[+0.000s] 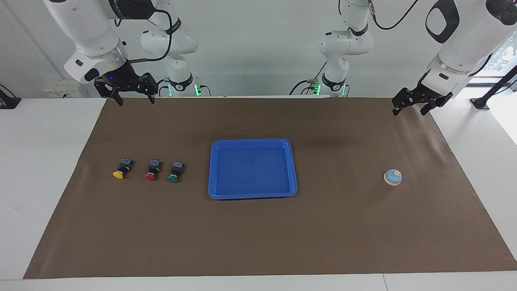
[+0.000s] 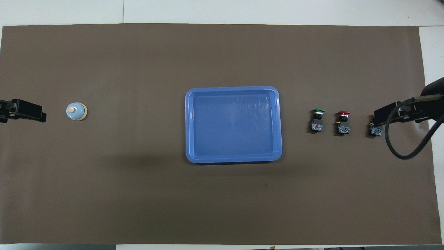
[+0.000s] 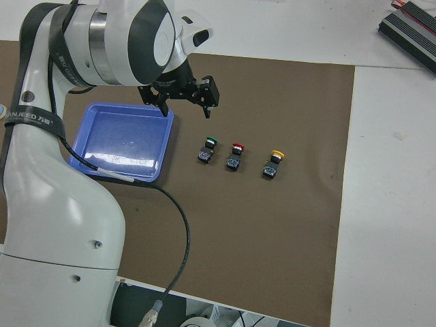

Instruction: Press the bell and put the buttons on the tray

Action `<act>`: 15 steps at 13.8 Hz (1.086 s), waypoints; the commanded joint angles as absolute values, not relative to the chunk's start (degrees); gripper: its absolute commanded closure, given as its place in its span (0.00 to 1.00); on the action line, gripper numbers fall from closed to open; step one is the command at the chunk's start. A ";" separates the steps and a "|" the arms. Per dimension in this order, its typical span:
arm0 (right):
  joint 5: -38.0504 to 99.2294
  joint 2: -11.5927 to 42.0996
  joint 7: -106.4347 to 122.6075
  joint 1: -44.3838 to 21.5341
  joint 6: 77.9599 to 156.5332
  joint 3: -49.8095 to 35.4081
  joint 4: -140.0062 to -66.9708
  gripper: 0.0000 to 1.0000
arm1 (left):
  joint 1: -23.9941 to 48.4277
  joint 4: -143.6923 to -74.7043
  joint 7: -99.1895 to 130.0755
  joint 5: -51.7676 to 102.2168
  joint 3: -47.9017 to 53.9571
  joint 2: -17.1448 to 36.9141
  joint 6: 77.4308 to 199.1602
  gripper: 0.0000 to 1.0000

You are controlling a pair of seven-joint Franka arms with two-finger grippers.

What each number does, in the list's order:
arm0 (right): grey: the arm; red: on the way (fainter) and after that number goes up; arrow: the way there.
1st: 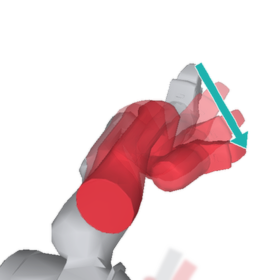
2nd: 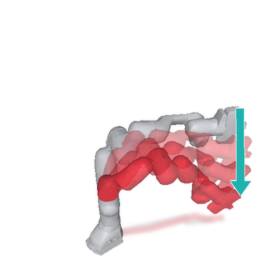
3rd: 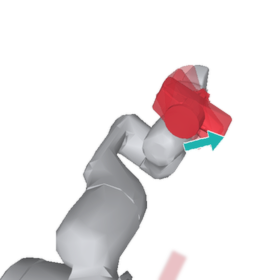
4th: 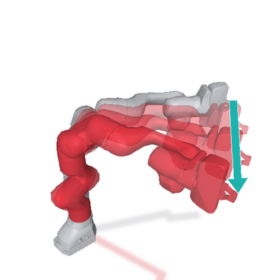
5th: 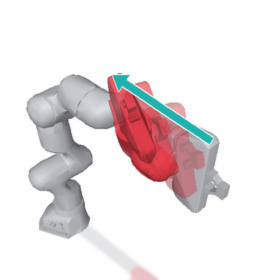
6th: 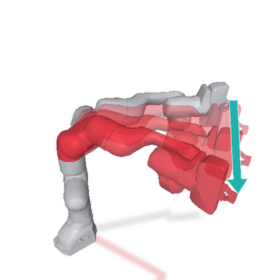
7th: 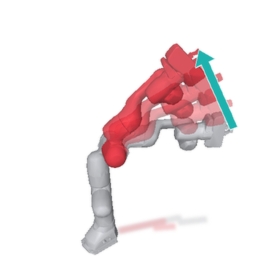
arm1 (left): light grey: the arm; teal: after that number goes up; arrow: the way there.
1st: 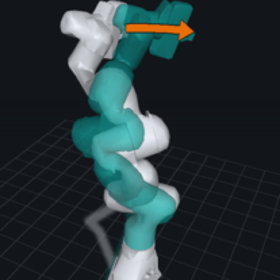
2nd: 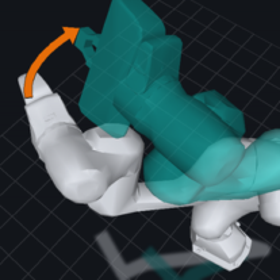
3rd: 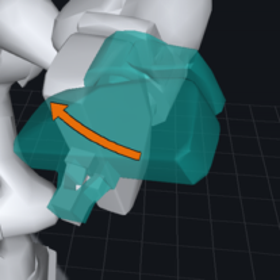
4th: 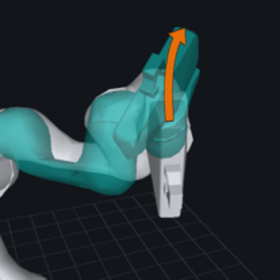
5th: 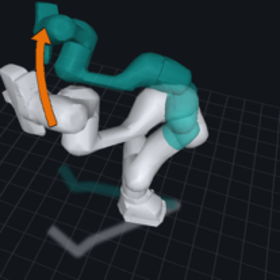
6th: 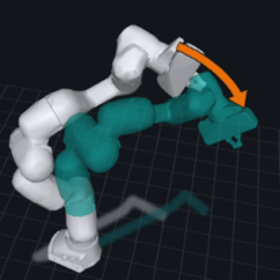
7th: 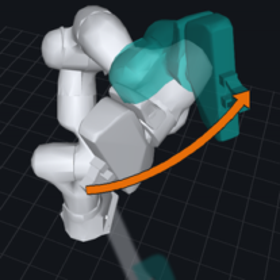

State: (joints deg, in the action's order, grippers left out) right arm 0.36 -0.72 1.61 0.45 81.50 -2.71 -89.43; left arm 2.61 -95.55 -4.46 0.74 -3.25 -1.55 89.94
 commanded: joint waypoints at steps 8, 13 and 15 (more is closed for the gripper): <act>-0.35 -0.97 2.81 1.76 80.77 -3.60 -89.56 0.00 | 3.16 -96.50 -3.95 0.09 -3.34 -2.20 91.40 0.00; -0.35 -0.97 2.81 1.76 80.86 -3.60 -89.56 0.00 | 0.28 -102.30 -3.25 0.09 -3.78 -4.04 97.63 1.00; -0.35 -0.97 2.81 1.76 80.86 -3.60 -89.56 0.00 | -0.79 -102.92 -3.69 0.09 -3.78 -3.08 100.62 1.00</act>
